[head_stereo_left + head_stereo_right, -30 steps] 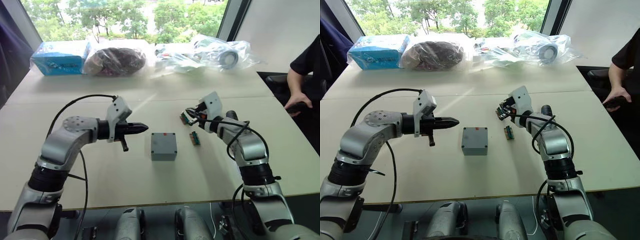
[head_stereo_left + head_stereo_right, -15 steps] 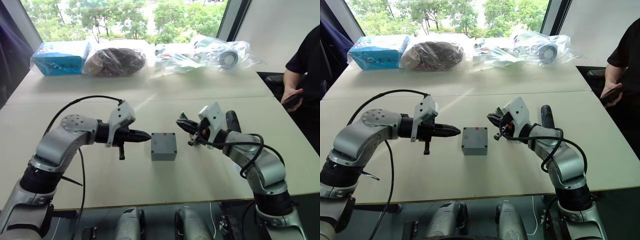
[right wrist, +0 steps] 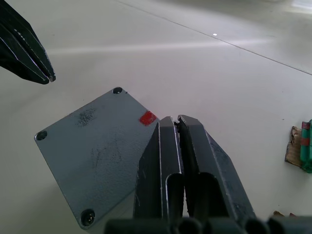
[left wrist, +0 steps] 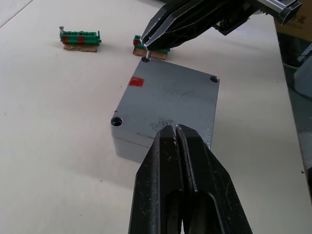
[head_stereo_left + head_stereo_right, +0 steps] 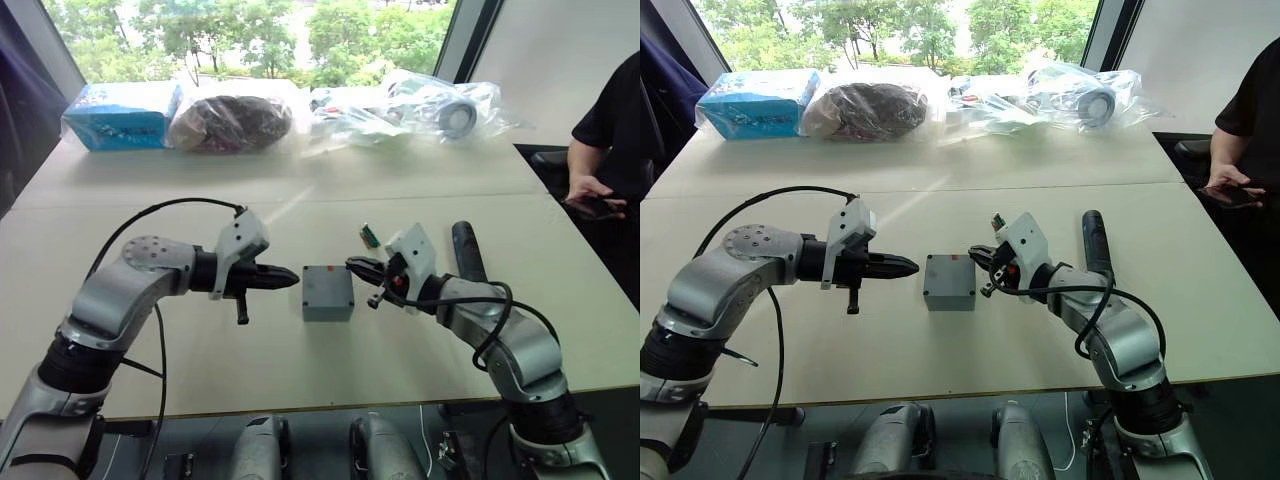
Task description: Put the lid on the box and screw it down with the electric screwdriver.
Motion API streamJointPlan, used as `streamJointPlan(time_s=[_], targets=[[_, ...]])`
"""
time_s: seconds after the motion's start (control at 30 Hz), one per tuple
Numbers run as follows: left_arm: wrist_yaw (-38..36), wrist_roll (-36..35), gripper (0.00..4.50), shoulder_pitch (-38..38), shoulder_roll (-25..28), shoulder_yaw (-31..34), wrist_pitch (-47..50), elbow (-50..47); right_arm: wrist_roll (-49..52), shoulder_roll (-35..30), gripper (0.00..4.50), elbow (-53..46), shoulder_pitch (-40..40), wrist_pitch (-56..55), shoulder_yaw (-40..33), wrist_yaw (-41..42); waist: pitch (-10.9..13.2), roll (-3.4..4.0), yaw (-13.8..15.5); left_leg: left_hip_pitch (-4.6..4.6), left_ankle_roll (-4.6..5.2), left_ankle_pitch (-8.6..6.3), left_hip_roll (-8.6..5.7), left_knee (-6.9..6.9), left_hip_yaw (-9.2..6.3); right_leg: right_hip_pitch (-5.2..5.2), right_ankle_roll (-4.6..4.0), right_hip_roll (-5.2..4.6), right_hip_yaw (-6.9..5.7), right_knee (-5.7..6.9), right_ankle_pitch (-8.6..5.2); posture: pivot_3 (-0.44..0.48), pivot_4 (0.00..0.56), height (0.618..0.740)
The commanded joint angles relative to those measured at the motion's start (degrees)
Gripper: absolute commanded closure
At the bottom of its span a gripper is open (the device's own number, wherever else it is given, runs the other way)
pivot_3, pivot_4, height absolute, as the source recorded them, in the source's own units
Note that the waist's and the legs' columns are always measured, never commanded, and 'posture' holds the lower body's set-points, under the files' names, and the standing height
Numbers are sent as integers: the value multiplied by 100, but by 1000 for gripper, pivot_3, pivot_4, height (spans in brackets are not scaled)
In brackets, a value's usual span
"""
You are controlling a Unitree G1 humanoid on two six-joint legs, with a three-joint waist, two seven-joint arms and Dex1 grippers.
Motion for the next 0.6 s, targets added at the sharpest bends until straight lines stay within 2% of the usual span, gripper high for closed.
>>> streamJointPlan(time_s=[0.03, 0.43, 0.47, 0.53, 0.6], targets=[[56, 18, 4500, -27, 26, 85, -113, -163, -7, 14, 4467, -35, -24, -107, 1, -23, 0, 0, 1, 0, 0, 0, 0, 0, 0, 0, 0, 0, 0, 0, 0, 0, 150, 740], [115, 35, 4500, -24, -17, 45, -163, -129, -87, 1, 4467, 199, -37, -244, 78, 20, 0, 0, 2, 0, 0, 0, 0, 0, 0, 0, 0, 0, 0, 0, 0, 0, 150, 740], [119, 36, 4500, -15, -22, 40, -166, -133, -82, 5, 3925, 207, -51, -234, 78, 24, 0, 0, 2, 0, 0, 0, 0, 0, 0, 0, 0, 0, 0, 0, 0, 0, 150, 740], [124, 45, 4500, 1, -31, 34, -181, -131, -95, -14, 3409, 218, -70, -230, 82, 38, 0, 0, 1, 0, 0, 0, 0, 0, 0, 0, 0, 0, 0, 0, 0, 0, 150, 740], [129, 46, 4500, 4, -37, 36, -188, -126, -102, -51, 2543, 214, -84, -223, 61, 65, 0, 0, -1, 0, 0, 0, 0, 0, 0, 0, 0, 0, 0, 0, 0, 0, 150, 740]])
